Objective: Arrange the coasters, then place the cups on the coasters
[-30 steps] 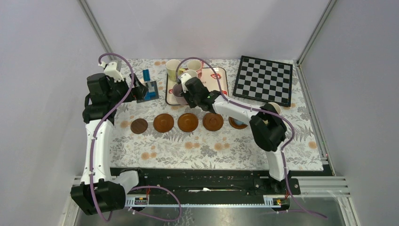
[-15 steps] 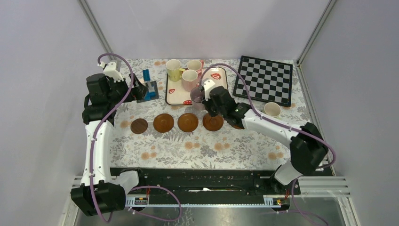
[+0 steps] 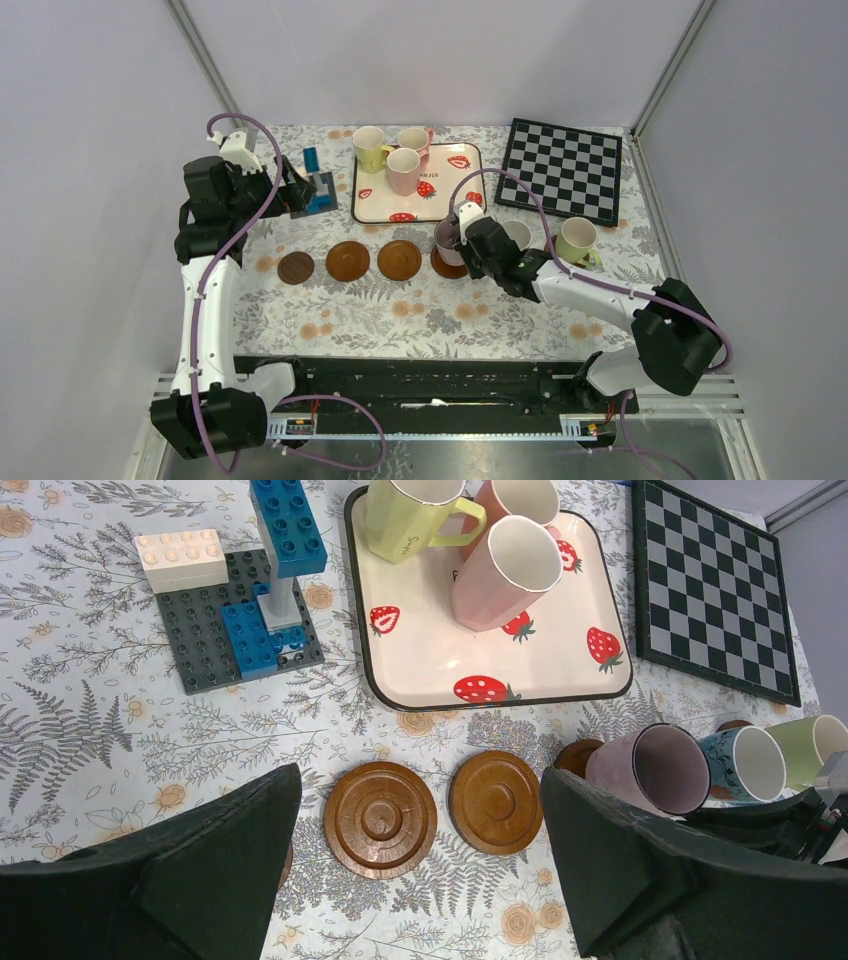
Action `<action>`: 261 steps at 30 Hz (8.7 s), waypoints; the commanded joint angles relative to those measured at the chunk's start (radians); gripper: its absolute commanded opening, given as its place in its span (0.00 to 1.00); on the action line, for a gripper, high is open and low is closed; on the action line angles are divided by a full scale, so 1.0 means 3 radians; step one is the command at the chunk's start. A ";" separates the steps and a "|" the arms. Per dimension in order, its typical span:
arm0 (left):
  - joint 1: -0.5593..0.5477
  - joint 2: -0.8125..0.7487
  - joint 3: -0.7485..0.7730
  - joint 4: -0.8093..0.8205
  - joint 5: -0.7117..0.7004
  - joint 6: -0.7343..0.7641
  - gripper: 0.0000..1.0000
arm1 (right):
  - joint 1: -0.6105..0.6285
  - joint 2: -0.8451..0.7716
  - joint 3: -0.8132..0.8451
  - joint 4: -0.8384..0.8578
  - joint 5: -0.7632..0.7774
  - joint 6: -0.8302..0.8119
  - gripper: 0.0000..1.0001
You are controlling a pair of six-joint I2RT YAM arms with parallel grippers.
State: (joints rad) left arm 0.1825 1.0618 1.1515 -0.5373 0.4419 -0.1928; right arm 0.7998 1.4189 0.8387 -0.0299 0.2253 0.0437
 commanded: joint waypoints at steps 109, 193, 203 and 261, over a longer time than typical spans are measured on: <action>0.0014 0.0291 0.0201 -0.0307 0.0943 0.0614 0.99 | -0.0648 0.0293 0.1522 -0.0945 -0.1932 -0.1116 1.00; -0.0245 0.0830 0.0079 -0.0156 0.1128 0.0839 0.99 | -0.1391 0.3897 0.5102 -0.0944 -0.3733 -0.3289 0.89; -0.0241 0.0808 0.0054 -0.0155 0.1121 0.0814 0.99 | -0.1377 0.3631 0.4808 -0.1153 -0.3767 -0.3573 0.87; -0.0240 0.0711 -0.0005 -0.0126 0.1040 0.0837 0.99 | -0.1188 0.3484 0.4740 -0.1469 -0.3446 -0.3699 0.82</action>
State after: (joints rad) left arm 0.1093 1.3113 1.1511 -0.6258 0.7456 0.0517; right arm 0.4267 2.5298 2.2612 -0.4076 -0.7544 -1.0340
